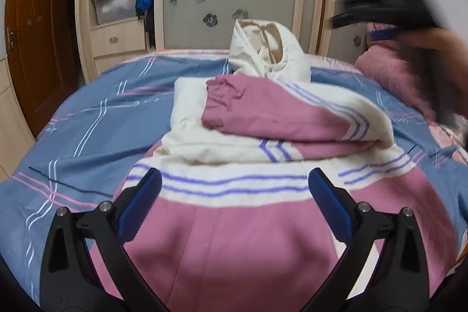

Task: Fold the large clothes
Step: 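Reach the right tool to the cream hood and grasp its tip, then fold the held hood down over the folded sleeves and release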

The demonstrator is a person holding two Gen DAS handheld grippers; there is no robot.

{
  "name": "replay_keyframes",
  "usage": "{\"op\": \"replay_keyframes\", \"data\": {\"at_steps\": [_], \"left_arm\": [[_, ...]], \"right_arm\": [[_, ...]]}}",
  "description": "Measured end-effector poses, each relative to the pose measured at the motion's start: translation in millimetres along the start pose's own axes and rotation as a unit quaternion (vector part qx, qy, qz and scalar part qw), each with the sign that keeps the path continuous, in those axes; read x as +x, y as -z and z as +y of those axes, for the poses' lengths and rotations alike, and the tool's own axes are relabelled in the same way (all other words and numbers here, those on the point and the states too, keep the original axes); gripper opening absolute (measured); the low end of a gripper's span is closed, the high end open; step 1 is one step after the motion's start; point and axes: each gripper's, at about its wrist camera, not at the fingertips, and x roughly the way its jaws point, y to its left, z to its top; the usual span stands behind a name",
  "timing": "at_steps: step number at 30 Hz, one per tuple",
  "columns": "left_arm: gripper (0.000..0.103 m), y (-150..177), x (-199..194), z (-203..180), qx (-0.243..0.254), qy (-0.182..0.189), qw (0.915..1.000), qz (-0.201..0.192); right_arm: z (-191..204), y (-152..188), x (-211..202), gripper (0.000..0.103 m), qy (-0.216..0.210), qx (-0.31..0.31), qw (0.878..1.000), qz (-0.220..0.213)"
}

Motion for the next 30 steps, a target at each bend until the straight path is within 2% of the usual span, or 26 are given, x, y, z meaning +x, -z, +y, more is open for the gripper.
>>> {"op": "replay_keyframes", "data": {"at_steps": [2,6,11,13,14,16,18,19,21,26,30], "left_arm": [[0.101,-1,3,0,0.005,-0.01,0.9999,-0.002],[0.101,2,6,5,-0.004,0.004,1.0,0.007],[0.101,6,9,8,-0.008,0.013,0.9996,0.025],[0.101,7,10,9,-0.01,0.017,0.9994,0.027],[0.101,8,11,10,-0.008,0.017,0.9994,0.029],[0.101,9,13,10,-0.006,0.018,0.9993,0.033],[0.101,10,15,10,-0.006,0.018,0.9992,0.036],[0.101,11,16,11,-0.007,0.018,0.9991,0.038],[0.101,11,15,12,-0.012,0.021,0.9989,0.039],[0.101,9,8,11,-0.016,0.025,0.9991,0.032],[0.101,8,2,9,-0.018,0.032,0.999,0.028]], "right_arm": [[2,-22,42,0.102,0.017,0.014,1.0,0.019],[21,-61,127,0.102,0.066,0.009,0.997,0.049],[45,-92,195,0.101,0.13,-0.027,0.99,0.055],[51,-97,216,0.095,0.144,-0.041,0.987,0.063],[54,-99,223,0.088,0.15,-0.049,0.985,0.066],[53,-101,236,0.067,0.167,-0.056,0.981,0.076],[42,-100,239,0.02,0.164,-0.045,0.981,0.091],[36,-100,236,0.014,0.157,-0.034,0.982,0.094],[18,-101,222,0.008,0.145,-0.016,0.986,0.08],[-36,-90,171,0.005,0.104,0.019,0.993,0.045],[-71,-58,119,0.004,0.063,0.023,0.998,0.009]]}}
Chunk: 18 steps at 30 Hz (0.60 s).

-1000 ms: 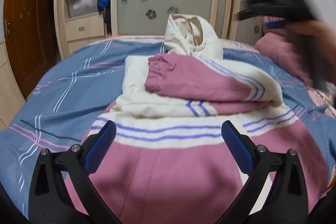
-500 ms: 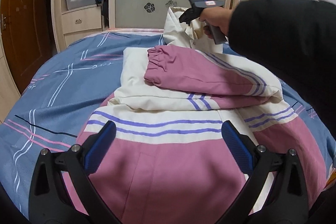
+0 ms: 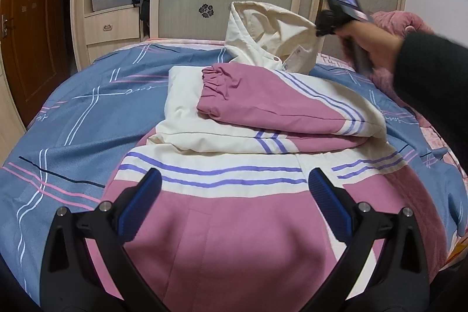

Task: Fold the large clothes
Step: 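Fold the held hood down over the folded sleeves and release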

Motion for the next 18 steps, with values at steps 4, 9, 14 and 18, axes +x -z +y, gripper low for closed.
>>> {"op": "replay_keyframes", "data": {"at_steps": [4,9,14,18], "left_arm": [[0.101,0,-3,-4,0.003,0.003,1.0,-0.002],[0.101,1,-3,-7,0.001,0.018,0.9998,0.001],[0.101,2,-3,-7,-0.008,0.03,0.9995,0.005],[0.101,3,-4,-4,-0.018,0.047,0.9987,0.009]], "right_arm": [[-20,55,-44,0.003,-0.026,-0.011,0.999,-0.034],[-41,137,-58,0.0,-0.032,0.019,0.999,-0.025],[-71,195,-40,0.0,-0.03,0.099,0.994,0.018],[-85,206,-60,0.001,-0.077,0.154,0.985,-0.004]]}}
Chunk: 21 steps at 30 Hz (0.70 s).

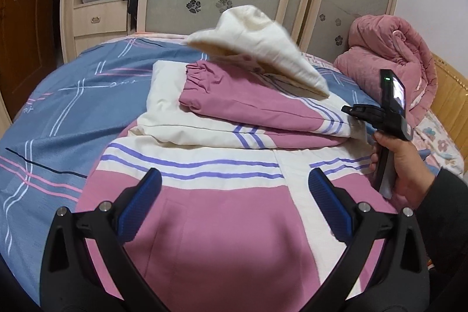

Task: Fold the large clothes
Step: 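Fold the held hood down over the folded sleeves and release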

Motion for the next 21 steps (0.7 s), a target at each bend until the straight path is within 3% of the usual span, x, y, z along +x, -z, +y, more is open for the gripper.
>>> {"op": "replay_keyframes", "data": {"at_steps": [1,2,3,5,9,11,12,14,15,18,21], "left_arm": [[0.101,-1,0,1,-0.005,0.004,1.0,-0.001],[0.101,-1,0,2,-0.009,0.006,0.9999,-0.002],[0.101,-2,-1,4,-0.015,0.01,0.9998,-0.002],[0.101,-3,-1,10,-0.036,0.022,0.9991,-0.001],[0.101,-3,0,23,-0.099,0.072,0.9925,-0.002],[0.101,-1,1,30,-0.135,0.104,0.9854,0.0],[0.101,1,1,35,-0.159,0.132,0.9785,0.001],[0.101,5,3,41,-0.195,0.178,0.9646,0.004],[0.101,7,5,45,-0.216,0.201,0.9553,0.011],[0.101,2,12,55,-0.28,0.24,0.9295,0.013],[0.101,-10,35,59,-0.367,0.277,0.8872,0.035]], "right_arm": [[-2,-1,-8,0.005,-0.013,0.008,1.0,-0.004],[-2,2,-26,0.023,-0.037,0.024,0.999,-0.017],[-1,5,-39,0.056,-0.048,0.034,0.998,-0.025],[-2,20,-83,0.088,-0.076,0.068,0.992,-0.072],[6,65,-167,0.094,-0.108,0.071,0.978,-0.162],[11,87,-193,0.1,-0.094,0.054,0.973,-0.202],[17,97,-206,0.101,-0.076,0.039,0.97,-0.225],[25,92,-212,0.101,-0.108,0.019,0.968,-0.224],[29,91,-218,0.101,-0.141,0.009,0.963,-0.229],[37,95,-228,0.102,-0.134,-0.029,0.954,-0.267],[40,96,-229,0.102,-0.136,-0.047,0.953,-0.267]]}}
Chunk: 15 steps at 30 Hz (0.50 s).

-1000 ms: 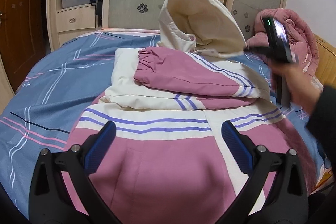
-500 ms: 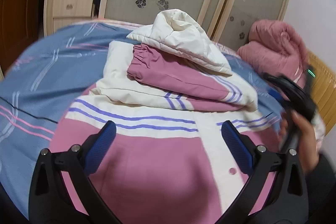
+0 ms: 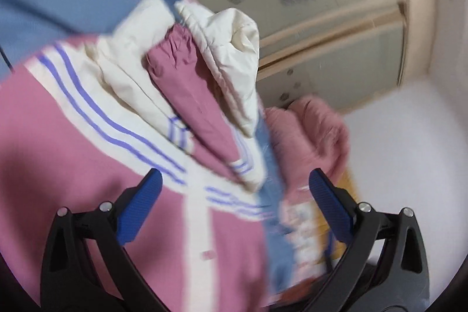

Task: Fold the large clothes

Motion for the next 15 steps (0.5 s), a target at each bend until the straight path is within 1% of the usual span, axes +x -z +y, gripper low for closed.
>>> {"op": "replay_keyframes", "data": {"at_steps": [1,2,5,6,7,8,10,11,12,13,14,15], "left_arm": [[0.101,-7,10,-2,-0.014,0.009,0.9998,0.008],[0.101,-13,18,-5,-0.017,0.01,0.9997,0.012],[0.101,-44,64,-27,0.022,-0.03,0.9993,0.005],[0.1,-53,76,-28,0.032,-0.035,0.9989,0.007],[0.093,-66,95,-28,0.034,-0.046,0.9983,0.006],[0.091,-75,106,-25,0.03,-0.054,0.9981,0.004],[0.079,-101,142,-17,0.023,-0.059,0.998,0.005],[0.078,-109,152,-13,0.023,-0.067,0.9975,0.002],[0.076,-119,166,-6,0.02,-0.087,0.996,-0.004],[0.073,-127,179,4,0.01,-0.106,0.9943,-0.009],[0.069,-133,190,14,-0.007,-0.114,0.9934,-0.008],[0.056,-137,196,20,-0.021,-0.111,0.9935,-0.01]], "right_arm": [[-4,0,2,0.102,-0.013,0.013,1.0,0.007],[-7,0,1,0.102,-0.018,0.02,1.0,0.011],[-16,2,2,0.102,-0.023,0.034,0.999,0.022],[-22,0,4,0.102,-0.025,0.043,0.998,0.025],[-21,2,-3,0.102,-0.027,0.05,0.998,0.03],[-23,3,-6,0.102,-0.031,0.059,0.997,0.037],[-32,2,-5,0.102,-0.032,0.077,0.996,0.042],[-35,3,-5,0.102,-0.03,0.08,0.995,0.044],[-39,2,-5,0.102,-0.027,0.083,0.995,0.047],[-42,1,-4,0.102,-0.025,0.087,0.995,0.048],[-45,1,-5,0.102,-0.024,0.093,0.994,0.048],[-48,0,-6,0.102,-0.024,0.099,0.994,0.048]]}}
